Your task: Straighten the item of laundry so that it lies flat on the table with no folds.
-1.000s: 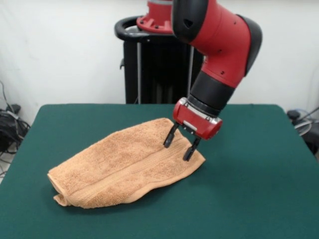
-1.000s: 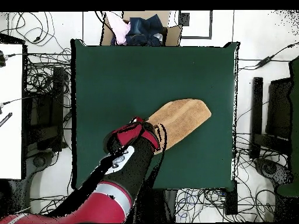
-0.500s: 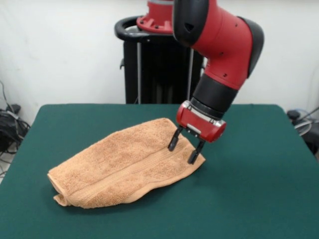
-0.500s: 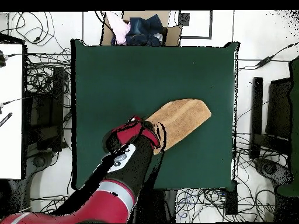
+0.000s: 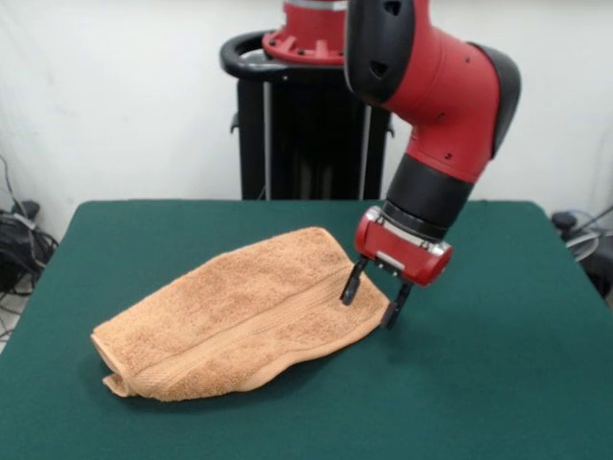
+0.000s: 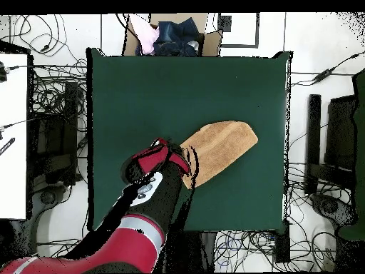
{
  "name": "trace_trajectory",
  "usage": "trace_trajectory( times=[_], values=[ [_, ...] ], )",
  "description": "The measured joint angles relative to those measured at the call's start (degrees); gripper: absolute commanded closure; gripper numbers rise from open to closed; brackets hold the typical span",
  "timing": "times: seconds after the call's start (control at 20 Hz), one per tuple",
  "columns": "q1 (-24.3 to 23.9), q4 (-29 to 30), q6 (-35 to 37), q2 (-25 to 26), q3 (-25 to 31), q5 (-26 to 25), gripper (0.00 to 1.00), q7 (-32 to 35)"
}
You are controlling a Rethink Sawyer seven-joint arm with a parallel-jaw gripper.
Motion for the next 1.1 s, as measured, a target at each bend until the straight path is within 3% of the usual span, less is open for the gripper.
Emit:
trace_trajectory(
  times=[1.1],
  values=[
    [-2.3,0.1,-3.5,0.7,3.2,-1.2,0.0,0.0]
  ],
)
